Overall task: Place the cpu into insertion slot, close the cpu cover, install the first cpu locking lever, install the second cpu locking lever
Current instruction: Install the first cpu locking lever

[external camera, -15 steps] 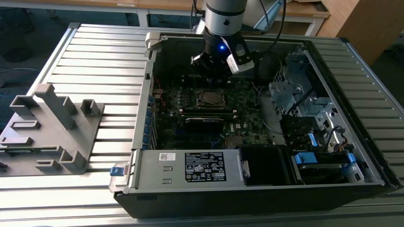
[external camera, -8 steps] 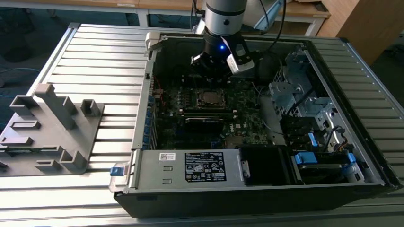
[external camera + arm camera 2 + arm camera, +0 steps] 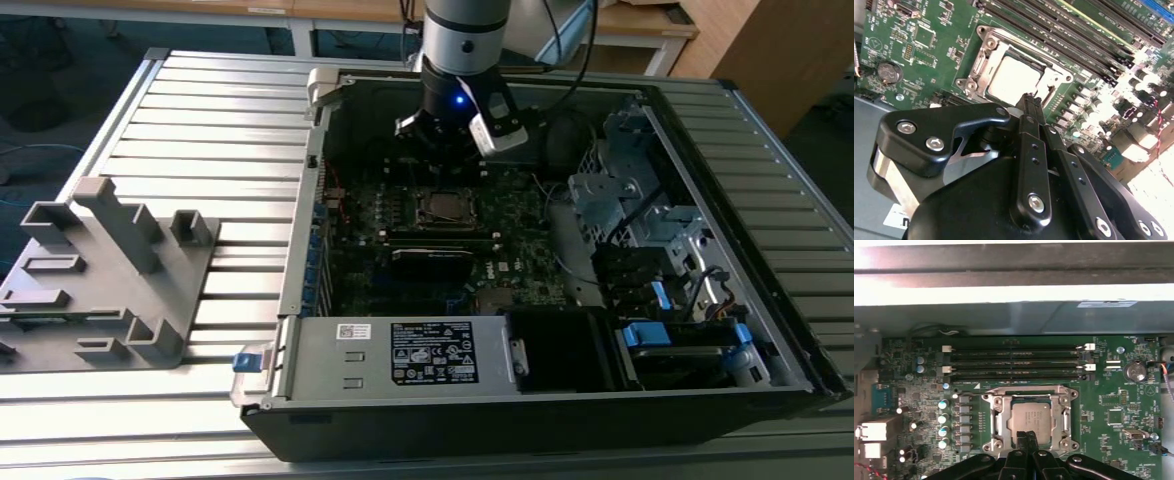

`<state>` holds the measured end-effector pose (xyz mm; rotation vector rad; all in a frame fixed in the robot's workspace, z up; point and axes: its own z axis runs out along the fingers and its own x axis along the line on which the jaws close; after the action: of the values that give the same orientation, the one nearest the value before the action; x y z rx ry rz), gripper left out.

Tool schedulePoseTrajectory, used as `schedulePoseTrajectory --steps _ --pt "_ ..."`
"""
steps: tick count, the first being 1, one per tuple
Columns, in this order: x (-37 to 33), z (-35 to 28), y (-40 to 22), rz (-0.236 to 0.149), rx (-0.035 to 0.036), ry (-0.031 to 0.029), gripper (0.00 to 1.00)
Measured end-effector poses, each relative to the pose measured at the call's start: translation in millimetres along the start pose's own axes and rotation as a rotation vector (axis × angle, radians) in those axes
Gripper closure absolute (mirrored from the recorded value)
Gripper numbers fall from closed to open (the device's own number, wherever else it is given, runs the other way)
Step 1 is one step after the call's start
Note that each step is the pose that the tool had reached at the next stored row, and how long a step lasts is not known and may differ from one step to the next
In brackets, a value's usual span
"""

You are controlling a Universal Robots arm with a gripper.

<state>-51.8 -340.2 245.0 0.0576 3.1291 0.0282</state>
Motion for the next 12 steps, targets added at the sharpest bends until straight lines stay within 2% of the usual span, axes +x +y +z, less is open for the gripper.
schedulePoseTrajectory --steps 6,12 --pt "0.2 -0.1 -0.1 0.0 0.0 0.0 0.89" --pt "0.1 -3.3 0.0 0.0 -0.0002 -0.0001 0.89"
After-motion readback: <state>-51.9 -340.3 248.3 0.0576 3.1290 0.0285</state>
